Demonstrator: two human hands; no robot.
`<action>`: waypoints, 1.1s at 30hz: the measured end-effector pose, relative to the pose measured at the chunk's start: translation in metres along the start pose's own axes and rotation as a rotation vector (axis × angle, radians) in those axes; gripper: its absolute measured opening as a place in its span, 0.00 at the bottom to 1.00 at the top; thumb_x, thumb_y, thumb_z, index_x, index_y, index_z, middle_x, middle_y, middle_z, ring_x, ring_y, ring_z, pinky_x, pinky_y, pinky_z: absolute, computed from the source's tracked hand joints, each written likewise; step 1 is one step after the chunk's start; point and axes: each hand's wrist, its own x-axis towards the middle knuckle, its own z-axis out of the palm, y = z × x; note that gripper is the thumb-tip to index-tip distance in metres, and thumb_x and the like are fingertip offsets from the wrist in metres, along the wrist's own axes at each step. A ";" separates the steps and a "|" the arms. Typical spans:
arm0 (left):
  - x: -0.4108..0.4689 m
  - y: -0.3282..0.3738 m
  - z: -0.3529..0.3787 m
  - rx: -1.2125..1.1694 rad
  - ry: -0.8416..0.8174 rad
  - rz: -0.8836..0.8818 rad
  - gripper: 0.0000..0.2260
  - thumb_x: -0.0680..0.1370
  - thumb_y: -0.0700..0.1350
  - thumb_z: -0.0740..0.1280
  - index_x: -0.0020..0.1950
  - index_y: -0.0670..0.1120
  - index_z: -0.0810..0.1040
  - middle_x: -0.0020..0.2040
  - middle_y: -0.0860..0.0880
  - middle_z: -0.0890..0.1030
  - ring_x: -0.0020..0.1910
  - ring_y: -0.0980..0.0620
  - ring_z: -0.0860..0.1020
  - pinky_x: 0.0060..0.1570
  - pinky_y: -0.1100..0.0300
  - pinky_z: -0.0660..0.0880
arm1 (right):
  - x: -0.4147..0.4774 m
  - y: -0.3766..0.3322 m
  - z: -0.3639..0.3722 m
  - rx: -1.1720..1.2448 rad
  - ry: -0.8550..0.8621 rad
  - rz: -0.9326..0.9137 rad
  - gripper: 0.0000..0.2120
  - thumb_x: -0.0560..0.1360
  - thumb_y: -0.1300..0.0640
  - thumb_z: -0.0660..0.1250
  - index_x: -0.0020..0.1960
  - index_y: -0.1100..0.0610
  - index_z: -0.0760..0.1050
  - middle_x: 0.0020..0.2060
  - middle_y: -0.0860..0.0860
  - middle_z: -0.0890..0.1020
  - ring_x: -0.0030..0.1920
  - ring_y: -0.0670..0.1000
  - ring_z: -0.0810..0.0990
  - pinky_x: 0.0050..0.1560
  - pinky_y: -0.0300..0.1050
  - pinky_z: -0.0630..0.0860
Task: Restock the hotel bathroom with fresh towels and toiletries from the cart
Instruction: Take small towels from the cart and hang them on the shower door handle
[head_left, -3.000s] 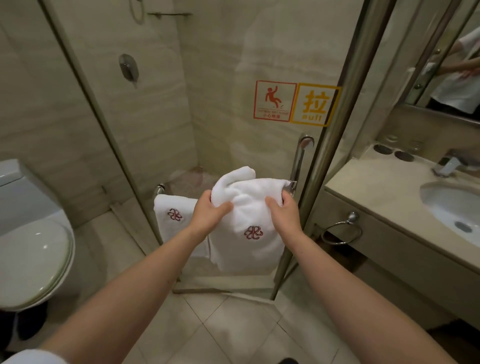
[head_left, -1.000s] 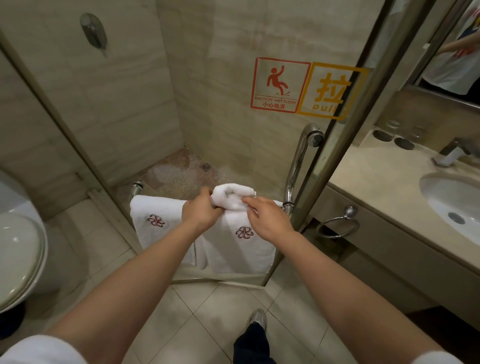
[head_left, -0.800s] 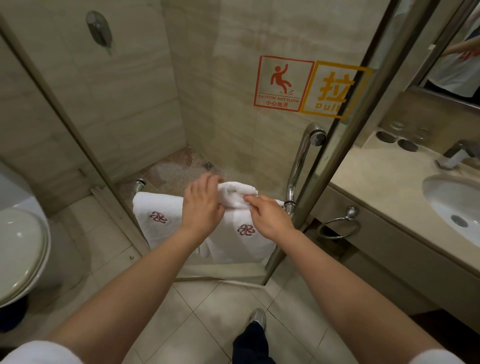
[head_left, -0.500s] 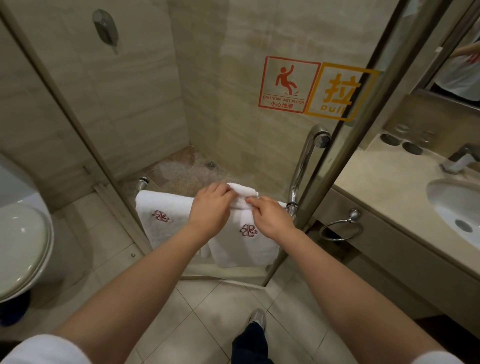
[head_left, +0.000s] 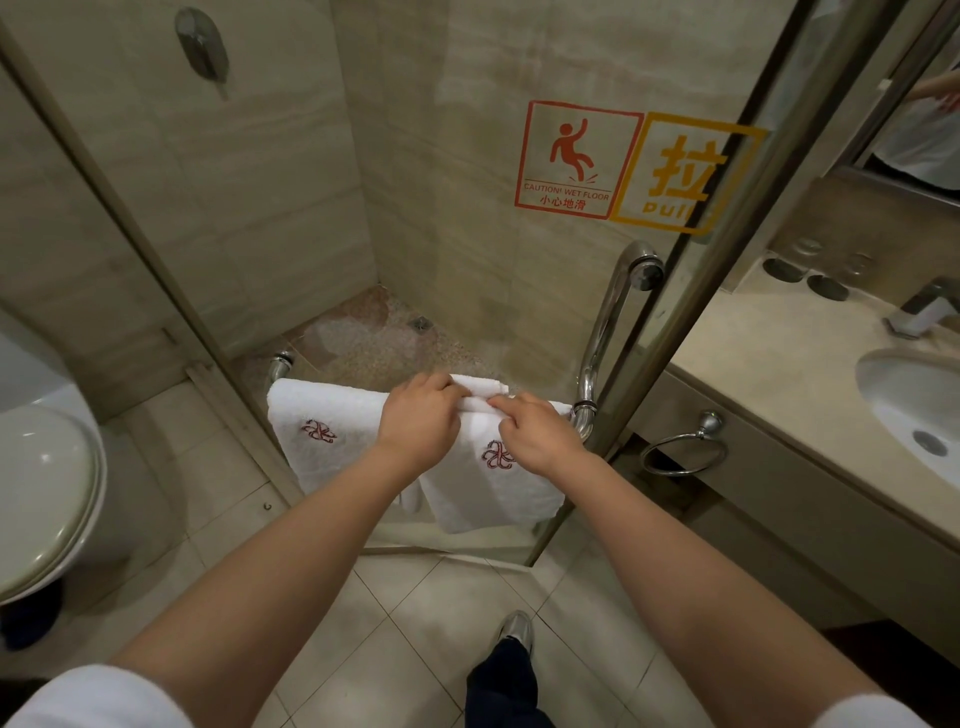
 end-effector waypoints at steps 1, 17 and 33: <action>0.000 -0.001 0.001 -0.005 -0.013 -0.007 0.17 0.76 0.43 0.61 0.64 0.51 0.78 0.60 0.52 0.77 0.58 0.47 0.75 0.49 0.55 0.70 | 0.000 0.000 0.000 -0.002 -0.005 -0.001 0.24 0.81 0.56 0.52 0.75 0.46 0.65 0.69 0.51 0.69 0.70 0.54 0.66 0.64 0.51 0.69; 0.007 -0.006 0.008 0.020 -0.272 -0.094 0.18 0.80 0.49 0.53 0.67 0.49 0.73 0.63 0.48 0.77 0.61 0.48 0.74 0.62 0.52 0.62 | -0.006 0.001 0.009 -0.058 -0.006 -0.036 0.22 0.80 0.55 0.52 0.73 0.49 0.69 0.66 0.53 0.76 0.65 0.55 0.72 0.65 0.51 0.66; -0.005 -0.015 0.001 0.015 -0.229 -0.082 0.26 0.74 0.60 0.46 0.59 0.51 0.77 0.56 0.49 0.68 0.58 0.48 0.68 0.60 0.54 0.63 | -0.014 0.005 0.006 -0.107 -0.042 -0.022 0.24 0.74 0.48 0.64 0.69 0.48 0.69 0.63 0.51 0.77 0.64 0.56 0.73 0.64 0.52 0.67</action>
